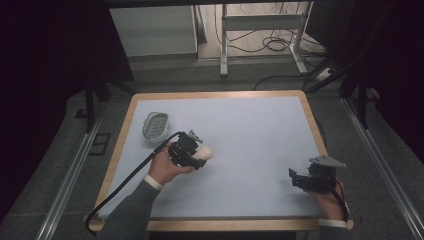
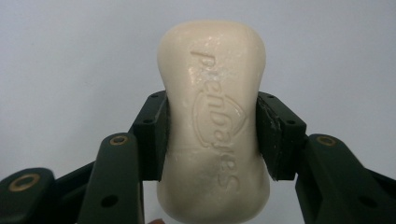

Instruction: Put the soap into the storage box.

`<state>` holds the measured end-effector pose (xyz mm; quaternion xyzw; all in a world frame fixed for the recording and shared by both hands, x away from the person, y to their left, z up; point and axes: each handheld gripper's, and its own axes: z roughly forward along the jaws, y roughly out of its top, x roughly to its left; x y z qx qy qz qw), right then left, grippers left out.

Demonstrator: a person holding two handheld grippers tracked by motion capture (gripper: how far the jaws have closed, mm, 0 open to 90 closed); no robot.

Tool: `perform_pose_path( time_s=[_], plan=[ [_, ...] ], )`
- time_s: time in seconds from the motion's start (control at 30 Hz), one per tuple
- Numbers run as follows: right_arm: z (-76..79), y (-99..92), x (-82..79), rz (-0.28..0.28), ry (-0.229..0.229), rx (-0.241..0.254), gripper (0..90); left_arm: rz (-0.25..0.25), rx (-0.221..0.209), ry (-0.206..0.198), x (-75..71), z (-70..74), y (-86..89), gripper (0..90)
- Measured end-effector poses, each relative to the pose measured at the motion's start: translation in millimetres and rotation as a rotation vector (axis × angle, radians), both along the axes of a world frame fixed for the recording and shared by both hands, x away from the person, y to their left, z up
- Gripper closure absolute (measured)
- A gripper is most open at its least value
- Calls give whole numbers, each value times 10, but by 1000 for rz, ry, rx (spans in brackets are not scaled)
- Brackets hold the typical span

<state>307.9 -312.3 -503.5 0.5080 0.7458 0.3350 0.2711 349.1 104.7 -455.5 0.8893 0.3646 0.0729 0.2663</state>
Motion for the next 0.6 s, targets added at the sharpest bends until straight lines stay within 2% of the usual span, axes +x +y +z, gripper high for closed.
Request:
perform_pose_path(
  time_s=[0.6],
  plan=[
    [27, -41, -13, -10, -11, 15, 86, 31, -12, -5, 108, 100, 160, 495]
  ],
)
